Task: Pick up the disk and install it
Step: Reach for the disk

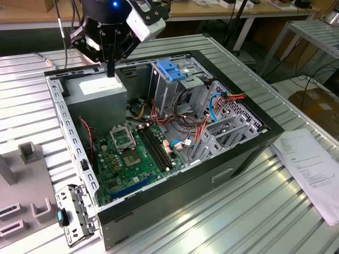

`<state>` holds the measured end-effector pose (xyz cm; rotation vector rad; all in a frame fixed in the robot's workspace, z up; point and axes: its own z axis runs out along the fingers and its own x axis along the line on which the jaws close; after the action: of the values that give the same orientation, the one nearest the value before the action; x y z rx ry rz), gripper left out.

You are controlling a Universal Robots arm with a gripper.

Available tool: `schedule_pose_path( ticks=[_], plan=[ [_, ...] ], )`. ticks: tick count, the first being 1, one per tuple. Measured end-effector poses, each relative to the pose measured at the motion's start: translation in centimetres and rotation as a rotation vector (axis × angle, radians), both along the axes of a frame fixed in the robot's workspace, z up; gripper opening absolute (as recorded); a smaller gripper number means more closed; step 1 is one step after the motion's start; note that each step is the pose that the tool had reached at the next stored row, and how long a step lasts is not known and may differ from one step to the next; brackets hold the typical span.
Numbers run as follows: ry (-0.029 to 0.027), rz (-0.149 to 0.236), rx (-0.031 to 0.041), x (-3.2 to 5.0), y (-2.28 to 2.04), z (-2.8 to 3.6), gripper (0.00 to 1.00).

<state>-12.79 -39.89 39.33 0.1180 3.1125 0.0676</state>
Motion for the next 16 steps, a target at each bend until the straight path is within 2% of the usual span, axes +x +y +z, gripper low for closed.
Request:
schedule_pose_path(
  ticks=[16],
  plan=[
    [0.0000,0.000,0.0000,-1.55,0.15,0.00,0.11]
  ],
)
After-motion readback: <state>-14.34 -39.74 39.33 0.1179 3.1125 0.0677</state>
